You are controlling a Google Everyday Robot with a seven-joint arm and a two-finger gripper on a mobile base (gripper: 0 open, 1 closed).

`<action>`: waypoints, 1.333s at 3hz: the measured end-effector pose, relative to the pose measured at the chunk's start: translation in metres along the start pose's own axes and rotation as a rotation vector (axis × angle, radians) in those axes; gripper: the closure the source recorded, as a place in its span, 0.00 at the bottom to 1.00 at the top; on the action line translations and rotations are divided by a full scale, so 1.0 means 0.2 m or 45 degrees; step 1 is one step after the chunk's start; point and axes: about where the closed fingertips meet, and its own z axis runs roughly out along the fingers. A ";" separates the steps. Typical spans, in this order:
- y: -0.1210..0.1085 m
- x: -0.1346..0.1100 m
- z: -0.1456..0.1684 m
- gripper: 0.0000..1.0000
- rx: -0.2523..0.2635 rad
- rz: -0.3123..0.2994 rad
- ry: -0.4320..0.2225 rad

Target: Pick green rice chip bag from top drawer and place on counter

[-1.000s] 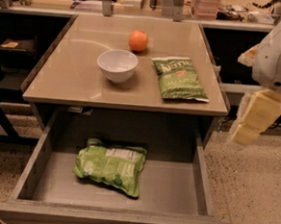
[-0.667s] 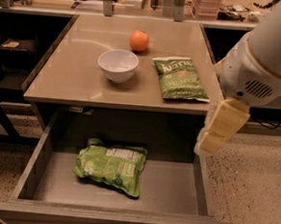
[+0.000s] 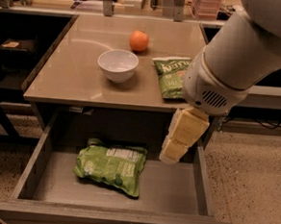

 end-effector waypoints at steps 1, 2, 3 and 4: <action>0.08 -0.10 0.23 0.00 -0.059 0.022 -0.025; 0.13 -0.17 0.52 0.00 -0.103 0.025 0.006; 0.12 -0.19 0.81 0.00 -0.140 0.036 0.064; 0.12 -0.19 0.81 0.00 -0.140 0.036 0.064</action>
Offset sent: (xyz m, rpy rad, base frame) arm 0.0159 0.1068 -0.1524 -0.0171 0.1292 0.0153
